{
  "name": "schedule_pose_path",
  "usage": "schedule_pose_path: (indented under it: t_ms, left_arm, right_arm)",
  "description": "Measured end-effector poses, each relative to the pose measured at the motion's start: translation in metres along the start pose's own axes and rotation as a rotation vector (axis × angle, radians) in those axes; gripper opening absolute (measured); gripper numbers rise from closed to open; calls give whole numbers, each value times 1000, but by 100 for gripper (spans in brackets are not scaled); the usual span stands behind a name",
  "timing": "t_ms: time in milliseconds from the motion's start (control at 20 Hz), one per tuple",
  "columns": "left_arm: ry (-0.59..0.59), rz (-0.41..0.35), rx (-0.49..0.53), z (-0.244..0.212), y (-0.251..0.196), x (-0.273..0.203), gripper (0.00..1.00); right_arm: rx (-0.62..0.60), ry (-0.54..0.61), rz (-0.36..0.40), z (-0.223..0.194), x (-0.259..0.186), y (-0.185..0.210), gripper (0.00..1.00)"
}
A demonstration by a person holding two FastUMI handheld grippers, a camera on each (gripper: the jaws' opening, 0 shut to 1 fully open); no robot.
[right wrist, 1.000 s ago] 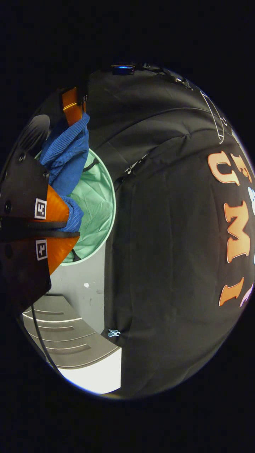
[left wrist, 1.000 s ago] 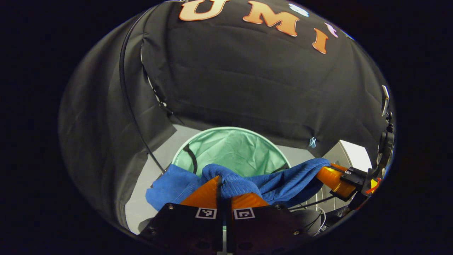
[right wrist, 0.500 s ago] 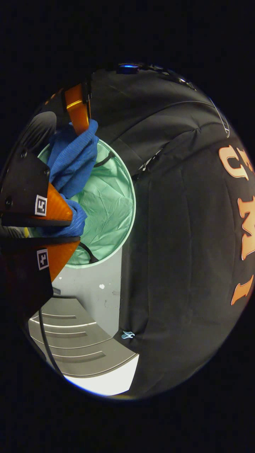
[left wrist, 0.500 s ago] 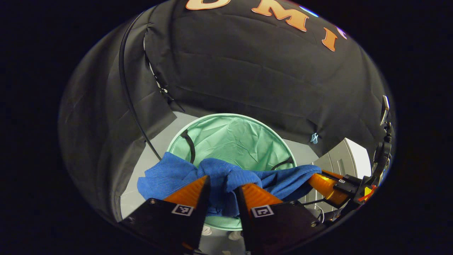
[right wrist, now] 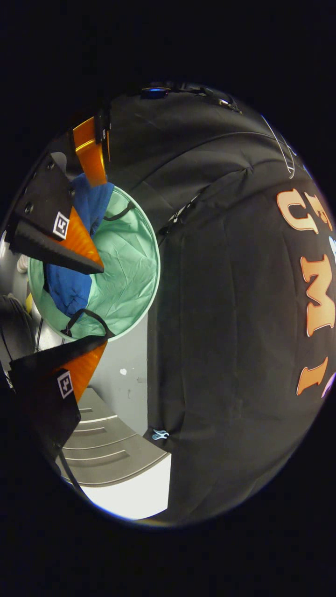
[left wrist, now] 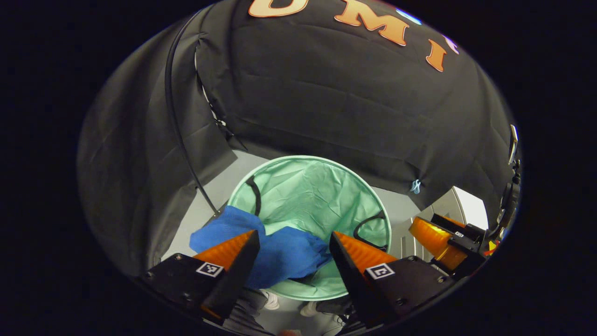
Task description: Grasp the clothes on the hanger with both hands and then place them into the laundry hamper below.
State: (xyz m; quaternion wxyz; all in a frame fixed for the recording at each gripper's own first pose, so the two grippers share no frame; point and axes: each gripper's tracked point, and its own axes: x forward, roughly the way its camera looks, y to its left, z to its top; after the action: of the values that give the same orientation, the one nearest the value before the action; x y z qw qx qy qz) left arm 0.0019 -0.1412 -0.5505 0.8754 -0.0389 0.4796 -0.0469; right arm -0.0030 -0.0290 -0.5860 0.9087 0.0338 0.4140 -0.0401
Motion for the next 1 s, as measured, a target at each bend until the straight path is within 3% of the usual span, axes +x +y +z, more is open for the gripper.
schedule_pose_path:
  t_ms: [50, 200, 650, 1000]
  left_arm:
    - [-1, 22, -3, 0, 3, -3, 96]
    - [-34, 28, 3, 12, -1, -16, 98]
    - [-132, -14, 40, 48, -25, -62, 97]
    - [-294, -18, 52, 112, -30, -122, 97]
  right_arm:
    - [3, -5, 0, -1, -3, -2, 80]
    - [-7, -11, -14, 0, -11, -5, 99]
    - [-20, -113, -29, 37, -51, -14, 99]
    - [-43, -233, -46, 98, -114, -35, 100]
